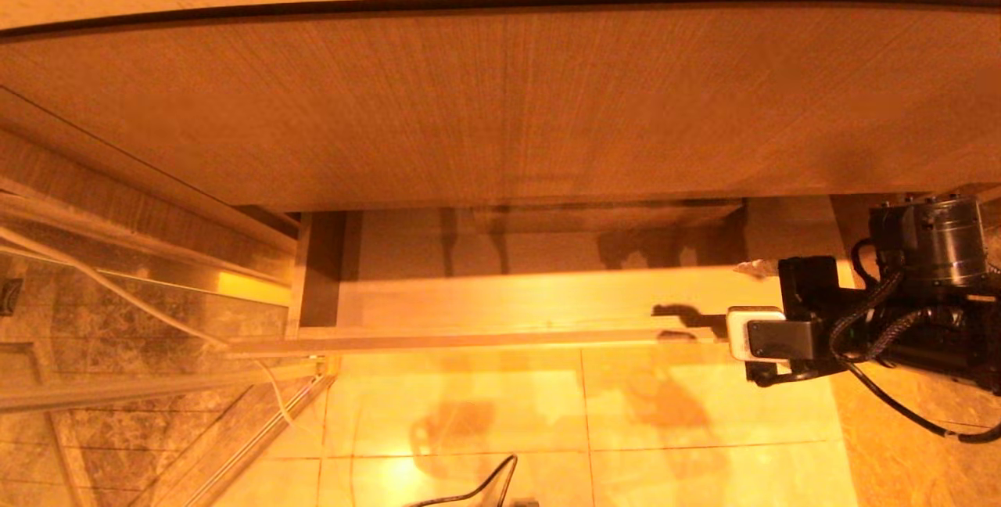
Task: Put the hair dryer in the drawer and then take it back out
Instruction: Pull open the drawer
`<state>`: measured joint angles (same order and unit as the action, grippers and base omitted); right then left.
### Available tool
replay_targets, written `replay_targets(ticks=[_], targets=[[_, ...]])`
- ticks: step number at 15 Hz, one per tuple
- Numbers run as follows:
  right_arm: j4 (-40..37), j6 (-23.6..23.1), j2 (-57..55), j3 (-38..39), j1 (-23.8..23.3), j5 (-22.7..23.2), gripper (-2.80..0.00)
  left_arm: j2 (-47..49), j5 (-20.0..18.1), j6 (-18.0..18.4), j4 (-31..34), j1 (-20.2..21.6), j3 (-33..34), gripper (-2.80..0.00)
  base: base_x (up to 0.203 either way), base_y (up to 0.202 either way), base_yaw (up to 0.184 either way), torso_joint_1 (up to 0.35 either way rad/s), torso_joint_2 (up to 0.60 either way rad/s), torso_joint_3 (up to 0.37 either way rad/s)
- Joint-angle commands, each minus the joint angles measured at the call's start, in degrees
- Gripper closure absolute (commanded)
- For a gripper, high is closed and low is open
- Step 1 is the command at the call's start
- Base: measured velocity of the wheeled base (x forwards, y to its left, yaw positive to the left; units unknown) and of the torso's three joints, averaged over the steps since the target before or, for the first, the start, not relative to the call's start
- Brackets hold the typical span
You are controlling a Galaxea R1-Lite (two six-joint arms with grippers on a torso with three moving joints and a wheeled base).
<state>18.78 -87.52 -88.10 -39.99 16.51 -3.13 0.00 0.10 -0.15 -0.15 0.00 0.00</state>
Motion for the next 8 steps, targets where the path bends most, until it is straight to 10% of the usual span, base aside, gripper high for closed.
replay_targets(ticks=[1, 8], targets=[[0.19, -0.39, 2.33, 0.38, 0.24, -0.03, 0.0, 0.0, -0.01, -0.03, -0.03, 0.0, 0.0, 0.0, 0.0, 0.0, 0.0, 0.0, 0.0, 0.0], [-1.9, -0.53, 15.07, 2.95, 0.49, 2.09, 0.0, 0.0, -0.01, -0.03, -0.03, 0.0, 0.0, 0.0, 0.0, 0.0, 0.0, 0.0, 0.0, 0.0]])
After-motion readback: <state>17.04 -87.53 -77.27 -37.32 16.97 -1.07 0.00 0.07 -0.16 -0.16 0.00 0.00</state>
